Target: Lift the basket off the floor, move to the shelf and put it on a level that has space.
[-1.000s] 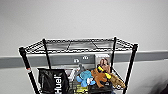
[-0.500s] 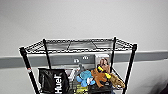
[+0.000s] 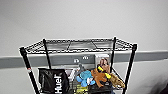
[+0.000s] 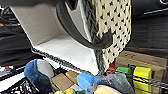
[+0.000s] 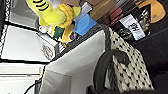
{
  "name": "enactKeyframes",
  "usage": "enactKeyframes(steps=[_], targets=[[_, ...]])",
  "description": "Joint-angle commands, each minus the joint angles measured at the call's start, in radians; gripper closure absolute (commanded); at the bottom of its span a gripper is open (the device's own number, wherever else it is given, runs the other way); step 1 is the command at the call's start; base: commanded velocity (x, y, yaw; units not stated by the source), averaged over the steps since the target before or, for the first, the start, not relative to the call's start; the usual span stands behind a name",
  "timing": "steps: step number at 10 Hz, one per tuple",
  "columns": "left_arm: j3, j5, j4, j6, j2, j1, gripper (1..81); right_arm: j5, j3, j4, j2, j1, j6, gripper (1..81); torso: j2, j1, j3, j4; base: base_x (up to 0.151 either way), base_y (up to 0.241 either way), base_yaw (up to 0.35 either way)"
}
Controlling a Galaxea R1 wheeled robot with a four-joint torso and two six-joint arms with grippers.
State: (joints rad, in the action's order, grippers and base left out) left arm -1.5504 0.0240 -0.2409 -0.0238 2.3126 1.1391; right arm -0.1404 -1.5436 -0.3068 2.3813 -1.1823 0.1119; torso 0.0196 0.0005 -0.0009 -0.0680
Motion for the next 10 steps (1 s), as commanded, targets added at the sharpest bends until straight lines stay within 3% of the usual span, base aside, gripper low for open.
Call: enactKeyframes(steps=[1, 10], targets=[[0.171, 0.01, 0.038, 0.002, -0.099, -0.117, 81.1, -0.007, 0.215, 0.005, -0.132, 0.109, 0.002, 81.1, 0.0, 0.0, 0.0, 0.0, 0.0, 0.0, 0.0], [0.492, 0.005, 0.038, -0.01, -0.32, -0.273, 81.1, -0.036, 0.536, 0.003, -0.363, 0.249, 0.003, 81.1, 0.0, 0.0, 0.0, 0.0, 0.0, 0.0, 0.0]])
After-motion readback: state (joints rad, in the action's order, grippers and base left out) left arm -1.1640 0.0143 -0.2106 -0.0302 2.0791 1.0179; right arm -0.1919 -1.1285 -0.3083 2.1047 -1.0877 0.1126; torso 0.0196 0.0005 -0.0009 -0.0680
